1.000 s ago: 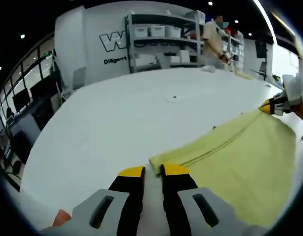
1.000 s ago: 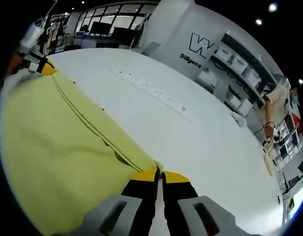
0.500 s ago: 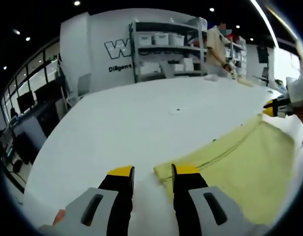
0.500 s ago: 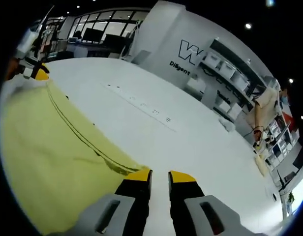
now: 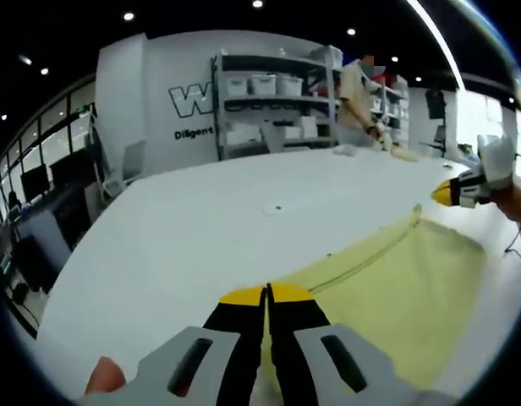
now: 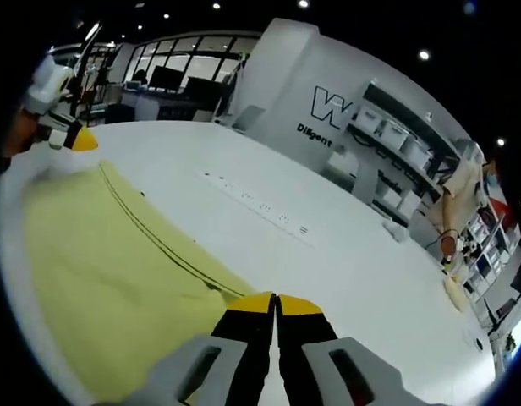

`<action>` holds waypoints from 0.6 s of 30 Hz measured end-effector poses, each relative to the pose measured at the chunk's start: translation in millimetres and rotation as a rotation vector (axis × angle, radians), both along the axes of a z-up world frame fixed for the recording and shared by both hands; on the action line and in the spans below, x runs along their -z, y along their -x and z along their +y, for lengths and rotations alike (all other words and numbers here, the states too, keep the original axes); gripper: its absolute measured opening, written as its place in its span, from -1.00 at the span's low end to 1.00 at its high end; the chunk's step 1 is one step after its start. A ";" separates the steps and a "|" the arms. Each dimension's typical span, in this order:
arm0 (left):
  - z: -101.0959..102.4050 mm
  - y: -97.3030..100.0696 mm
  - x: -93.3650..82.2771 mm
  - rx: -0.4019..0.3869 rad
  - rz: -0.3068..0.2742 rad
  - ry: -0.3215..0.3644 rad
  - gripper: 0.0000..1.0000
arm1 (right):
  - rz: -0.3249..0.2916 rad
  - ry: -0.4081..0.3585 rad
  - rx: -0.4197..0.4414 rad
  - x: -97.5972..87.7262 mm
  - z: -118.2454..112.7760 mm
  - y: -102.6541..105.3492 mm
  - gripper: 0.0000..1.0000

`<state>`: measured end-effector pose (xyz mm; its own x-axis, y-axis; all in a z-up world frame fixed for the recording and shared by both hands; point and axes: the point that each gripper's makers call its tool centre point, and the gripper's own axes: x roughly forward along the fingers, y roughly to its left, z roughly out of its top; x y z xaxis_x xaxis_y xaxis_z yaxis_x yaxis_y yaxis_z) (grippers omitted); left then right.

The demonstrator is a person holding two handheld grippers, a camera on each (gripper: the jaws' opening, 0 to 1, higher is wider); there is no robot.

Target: Fold the garment on the visible template until the final outline fits inside the template.

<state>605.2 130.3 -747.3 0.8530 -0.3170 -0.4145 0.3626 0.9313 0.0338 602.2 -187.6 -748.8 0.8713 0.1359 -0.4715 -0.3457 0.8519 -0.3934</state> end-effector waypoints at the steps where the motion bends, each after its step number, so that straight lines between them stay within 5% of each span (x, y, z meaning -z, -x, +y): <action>1: -2.1 1.0 1.4 0.001 0.006 0.004 -1.00 | 0.003 -0.002 -0.004 1.3 2.1 0.5 -1.00; 11: -13.8 4.7 36.5 0.020 0.093 -0.026 -1.00 | 0.047 -0.014 -0.041 24.2 21.8 2.0 -1.00; 18: -15.2 -3.6 43.9 0.018 0.082 -0.038 -1.00 | 0.058 -0.026 -0.055 36.0 26.0 0.1 -1.00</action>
